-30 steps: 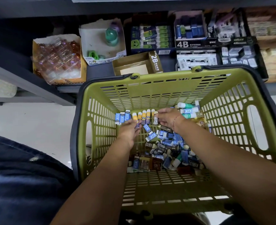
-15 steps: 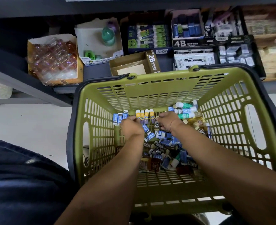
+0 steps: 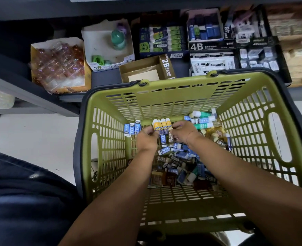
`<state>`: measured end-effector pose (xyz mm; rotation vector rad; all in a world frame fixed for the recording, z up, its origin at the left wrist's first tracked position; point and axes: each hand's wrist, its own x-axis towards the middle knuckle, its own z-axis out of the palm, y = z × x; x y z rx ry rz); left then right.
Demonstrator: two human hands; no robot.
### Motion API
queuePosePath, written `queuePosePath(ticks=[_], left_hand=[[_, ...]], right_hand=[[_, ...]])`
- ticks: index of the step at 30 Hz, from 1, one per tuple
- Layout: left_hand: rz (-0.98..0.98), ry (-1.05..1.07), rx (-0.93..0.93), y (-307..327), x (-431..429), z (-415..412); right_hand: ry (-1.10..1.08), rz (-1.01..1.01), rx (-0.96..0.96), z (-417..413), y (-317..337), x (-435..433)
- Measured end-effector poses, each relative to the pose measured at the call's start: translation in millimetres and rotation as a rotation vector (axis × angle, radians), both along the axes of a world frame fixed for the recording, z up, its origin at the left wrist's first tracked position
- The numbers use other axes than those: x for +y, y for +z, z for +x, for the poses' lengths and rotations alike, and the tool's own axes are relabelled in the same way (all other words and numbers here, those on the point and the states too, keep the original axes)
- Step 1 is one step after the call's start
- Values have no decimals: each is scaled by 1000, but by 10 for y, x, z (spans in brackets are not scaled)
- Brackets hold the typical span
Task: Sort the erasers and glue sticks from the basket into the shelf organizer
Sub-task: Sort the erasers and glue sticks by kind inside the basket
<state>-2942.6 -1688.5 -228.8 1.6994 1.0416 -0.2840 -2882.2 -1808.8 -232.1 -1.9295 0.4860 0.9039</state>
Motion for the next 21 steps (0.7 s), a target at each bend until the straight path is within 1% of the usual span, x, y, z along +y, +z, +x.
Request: queuePosePath(ticks=[2, 5, 6, 7, 8, 9, 11, 13, 14, 15, 16, 17, 18, 19, 21], left_hand=[[-58, -27, 18, 39, 57, -36], [-134, -135, 111, 131, 131, -143], [-117, -186, 126, 198, 158, -161], [-53, -248, 104, 291, 194, -158], [55, -302, 41, 410, 243, -131], [185, -327, -72, 560, 311, -97], [421, -286, -356, 964, 472, -34], [688, -232, -556, 1353, 661, -12], [830, -210, -592, 1516, 766, -28], [949, -185, -565, 1632, 880, -61], [1022, -162, -480, 1681, 1011, -96], [1032, -150, -360, 1686, 1143, -132], [969, -153, -265, 1651, 1256, -167], [840, -166, -233, 1594, 1329, -201], [544, -179, -255, 1485, 1355, -234]], right_hand=[[-27, 2, -44, -36, 33, 22], [-40, 91, -16, -105, 91, 76], [-25, 121, 4, -132, 118, 113], [-8, 151, 23, -167, 149, 152], [10, 169, 40, -201, 163, 201], [22, 181, 56, -245, 172, 262], [41, 198, 87, -326, 190, 415], [51, 209, 116, -396, 186, 590], [55, 209, 125, -431, 181, 683], [63, 205, 129, -461, 176, 768], [74, 191, 115, -484, 161, 855], [72, 167, 88, -505, 135, 937], [59, 140, 64, -523, 96, 1008], [39, 127, 49, -535, 66, 1065], [38, 101, 44, -548, -5, 1138]])
